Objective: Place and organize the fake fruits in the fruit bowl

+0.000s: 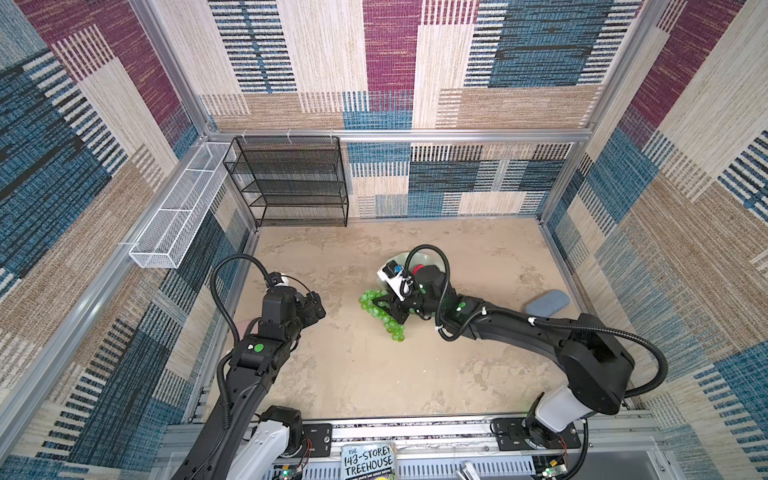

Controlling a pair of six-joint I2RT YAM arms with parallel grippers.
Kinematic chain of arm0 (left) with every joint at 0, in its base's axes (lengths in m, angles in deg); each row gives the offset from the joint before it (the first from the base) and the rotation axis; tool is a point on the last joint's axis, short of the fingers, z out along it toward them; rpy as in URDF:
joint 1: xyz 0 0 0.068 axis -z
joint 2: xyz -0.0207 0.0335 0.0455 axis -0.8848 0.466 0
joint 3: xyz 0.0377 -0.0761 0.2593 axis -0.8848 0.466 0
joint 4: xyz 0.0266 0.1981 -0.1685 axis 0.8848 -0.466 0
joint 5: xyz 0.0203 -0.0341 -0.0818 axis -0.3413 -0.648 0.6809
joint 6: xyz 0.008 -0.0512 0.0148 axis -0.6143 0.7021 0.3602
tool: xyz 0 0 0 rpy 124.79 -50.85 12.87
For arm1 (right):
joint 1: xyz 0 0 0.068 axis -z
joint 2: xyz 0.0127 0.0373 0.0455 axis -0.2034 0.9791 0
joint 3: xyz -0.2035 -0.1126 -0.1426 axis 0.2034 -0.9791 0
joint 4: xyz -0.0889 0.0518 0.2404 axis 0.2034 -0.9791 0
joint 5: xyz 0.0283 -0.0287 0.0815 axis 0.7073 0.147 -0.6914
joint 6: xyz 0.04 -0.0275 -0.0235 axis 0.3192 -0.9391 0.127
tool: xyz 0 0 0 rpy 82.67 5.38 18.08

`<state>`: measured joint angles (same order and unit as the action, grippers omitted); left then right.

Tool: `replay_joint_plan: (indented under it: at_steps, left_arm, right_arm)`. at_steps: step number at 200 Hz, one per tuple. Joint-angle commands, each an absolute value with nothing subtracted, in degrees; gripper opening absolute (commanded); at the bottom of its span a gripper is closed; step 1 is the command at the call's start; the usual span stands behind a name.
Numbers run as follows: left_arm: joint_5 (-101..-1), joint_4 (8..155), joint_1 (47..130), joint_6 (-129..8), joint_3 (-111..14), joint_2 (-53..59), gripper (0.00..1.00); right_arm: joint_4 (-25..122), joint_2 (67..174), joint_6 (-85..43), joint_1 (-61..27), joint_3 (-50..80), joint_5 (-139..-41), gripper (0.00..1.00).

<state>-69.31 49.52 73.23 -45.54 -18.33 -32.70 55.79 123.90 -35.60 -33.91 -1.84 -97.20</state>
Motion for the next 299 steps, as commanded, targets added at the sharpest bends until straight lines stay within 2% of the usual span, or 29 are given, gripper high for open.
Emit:
replay_joint_plan:
  at_steps: [1,57,140,160,190,214,259,299]
  left_arm:
    - [-68.6,50.8,73.0,-44.8,-19.0,-32.5,0.87]
    - [-68.3,50.4,72.6,-44.8,-19.0,-32.8,0.87]
    - [-68.3,49.2,72.1,-46.0,-20.5,-33.8,0.87]
    - [-67.7,49.7,72.0,-46.6,-20.5,-33.6,0.88]
    - [-66.4,50.2,71.8,-48.2,-21.3,-32.4,0.88]
    - [-64.5,52.0,71.8,-50.3,-21.5,-32.3,0.89]
    - [-65.2,56.3,71.8,-54.5,-20.6,-32.7,0.96]
    - [-66.9,71.6,71.8,-61.3,-16.0,-29.6,0.98]
  right_arm:
    - [51.9,123.5,-35.0,-30.5,0.7,-95.1,0.26]
    - [50.8,130.6,-34.5,-23.1,6.3,-92.4,0.26]
    - [56.6,144.4,-34.2,-17.4,11.5,-96.8,0.30]
    - [60.2,144.8,-33.7,-16.8,10.0,-99.1,0.41]
    - [65.1,144.3,-31.7,-15.8,7.9,-101.3,0.80]
    - [67.2,144.0,-30.6,-15.0,7.1,-103.1,1.00]
    - [70.7,139.0,-29.9,-14.5,5.8,-104.5,1.00]
    - [75.9,126.5,-32.0,-13.2,-2.5,-99.3,1.00]
